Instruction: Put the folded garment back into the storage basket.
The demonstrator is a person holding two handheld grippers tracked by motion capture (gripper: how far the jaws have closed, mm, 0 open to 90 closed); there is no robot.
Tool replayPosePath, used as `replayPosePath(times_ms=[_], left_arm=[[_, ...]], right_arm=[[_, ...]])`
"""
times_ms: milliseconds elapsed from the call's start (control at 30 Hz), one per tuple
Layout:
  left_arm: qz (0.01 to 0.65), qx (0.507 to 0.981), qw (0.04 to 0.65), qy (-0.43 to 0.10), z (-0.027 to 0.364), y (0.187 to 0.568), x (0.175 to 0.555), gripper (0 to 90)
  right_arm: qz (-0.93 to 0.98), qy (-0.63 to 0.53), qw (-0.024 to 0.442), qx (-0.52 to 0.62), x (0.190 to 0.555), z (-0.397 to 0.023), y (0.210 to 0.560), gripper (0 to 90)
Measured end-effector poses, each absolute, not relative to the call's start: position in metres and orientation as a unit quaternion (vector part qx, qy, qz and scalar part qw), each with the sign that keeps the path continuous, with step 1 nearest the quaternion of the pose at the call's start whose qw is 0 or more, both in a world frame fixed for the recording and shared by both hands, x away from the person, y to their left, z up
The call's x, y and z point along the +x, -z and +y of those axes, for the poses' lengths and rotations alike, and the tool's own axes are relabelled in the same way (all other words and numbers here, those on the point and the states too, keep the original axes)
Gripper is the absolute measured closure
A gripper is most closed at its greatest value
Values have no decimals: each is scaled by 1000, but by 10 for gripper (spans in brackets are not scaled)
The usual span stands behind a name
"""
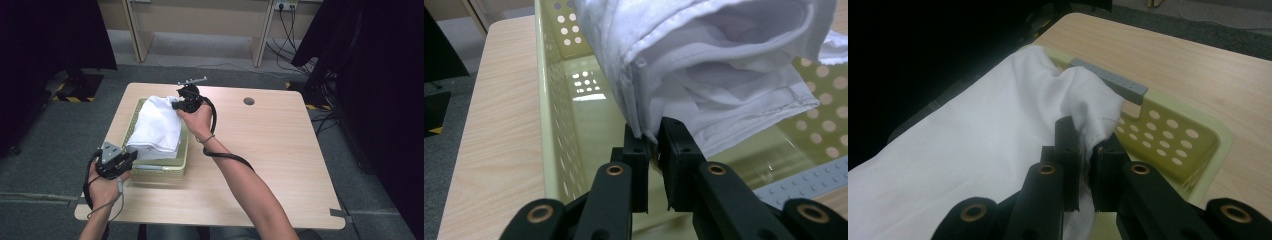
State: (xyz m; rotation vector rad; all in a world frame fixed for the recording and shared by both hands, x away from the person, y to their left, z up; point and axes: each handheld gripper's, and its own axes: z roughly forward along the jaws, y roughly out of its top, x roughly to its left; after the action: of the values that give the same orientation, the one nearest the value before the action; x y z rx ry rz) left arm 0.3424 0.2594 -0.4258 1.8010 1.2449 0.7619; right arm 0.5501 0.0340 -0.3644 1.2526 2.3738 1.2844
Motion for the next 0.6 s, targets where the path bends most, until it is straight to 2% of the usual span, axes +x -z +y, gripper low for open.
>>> replayPosePath(times_ms=[600], left_arm=[[495, 712, 398, -300, 261, 426, 345, 816]], right_arm=[[795, -430, 82, 421, 552, 35, 365, 844]])
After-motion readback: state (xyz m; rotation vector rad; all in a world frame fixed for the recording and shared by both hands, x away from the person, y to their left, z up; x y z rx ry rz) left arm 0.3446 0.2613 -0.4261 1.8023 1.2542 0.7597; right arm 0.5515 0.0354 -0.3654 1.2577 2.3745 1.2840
